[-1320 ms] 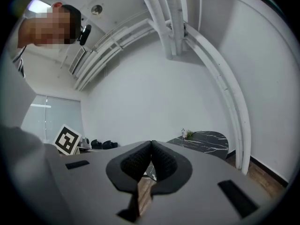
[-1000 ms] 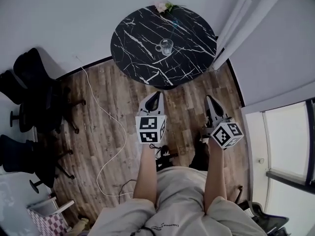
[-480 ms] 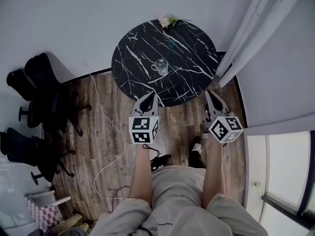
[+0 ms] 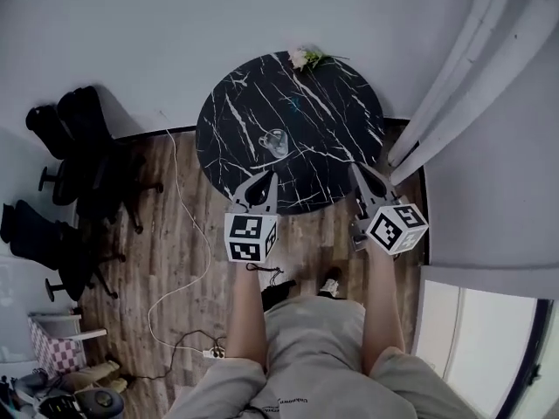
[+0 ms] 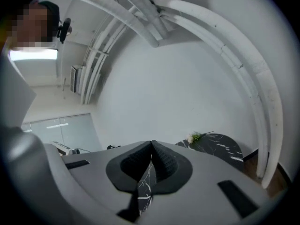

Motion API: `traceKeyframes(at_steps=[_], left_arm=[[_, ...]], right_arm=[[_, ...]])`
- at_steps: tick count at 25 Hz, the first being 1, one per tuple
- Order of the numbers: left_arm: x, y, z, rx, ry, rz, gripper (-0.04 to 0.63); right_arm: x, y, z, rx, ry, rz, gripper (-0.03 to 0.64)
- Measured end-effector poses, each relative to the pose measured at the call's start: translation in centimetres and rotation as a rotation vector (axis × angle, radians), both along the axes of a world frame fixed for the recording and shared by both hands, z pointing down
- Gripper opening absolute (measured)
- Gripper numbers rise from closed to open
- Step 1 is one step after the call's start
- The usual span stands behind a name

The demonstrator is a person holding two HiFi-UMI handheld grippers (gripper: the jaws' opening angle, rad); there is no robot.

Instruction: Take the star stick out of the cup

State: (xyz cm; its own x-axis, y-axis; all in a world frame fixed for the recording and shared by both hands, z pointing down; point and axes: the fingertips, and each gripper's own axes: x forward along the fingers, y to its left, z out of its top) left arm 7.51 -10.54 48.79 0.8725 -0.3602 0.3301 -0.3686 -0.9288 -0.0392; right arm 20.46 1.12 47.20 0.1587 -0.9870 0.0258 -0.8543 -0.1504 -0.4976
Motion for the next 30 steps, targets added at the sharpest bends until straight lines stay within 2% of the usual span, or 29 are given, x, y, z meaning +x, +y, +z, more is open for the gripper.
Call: traceKeyframes(at_steps=[4,8,12,15,20,27,30], left_arm=[[-0.8,-1.1,0.2,-0.015,-0.002,-0.088,0.023],[-1.0,-2.0,1.9,-0.046,-0.024,-0.129,0.023],[-0.6,-4.0,2.4,-0.051,-0.032,-0.130,0.023],[0.8,-6.5,2.3,-0.077,0.006,-0.133,0.023],[4.9,-9.5,2.2,-0.087,0.016,-0.049,0.023],[6.7,-14.3,3.0,-0.133,0.037,-0.009,0.023],[6.3,-15.5,4.2,-0.147,0.024,-0.024,0.023]], right_arm=[[0.0,-0.8,2.1,-0.082,0.006,-0.102,0.034],[0.7,-2.0,4.3,-0.110,-0.038,-0.128,0.034],[0.6,-4.3,5.1,-0.171,0.043,-0.172,0.034],[1.0,-6.4,4.4,-0.159,0.032,-0.185,0.034],[1.7,-10.6,3.3,-0.214,0.151,-0.195,0.034],[2.8,-16.2,5.4,-0.238,0.068,-0.177,0.034],[2.7,-17.8,6.4,-0.207,-0.023,-0.197,0.034]])
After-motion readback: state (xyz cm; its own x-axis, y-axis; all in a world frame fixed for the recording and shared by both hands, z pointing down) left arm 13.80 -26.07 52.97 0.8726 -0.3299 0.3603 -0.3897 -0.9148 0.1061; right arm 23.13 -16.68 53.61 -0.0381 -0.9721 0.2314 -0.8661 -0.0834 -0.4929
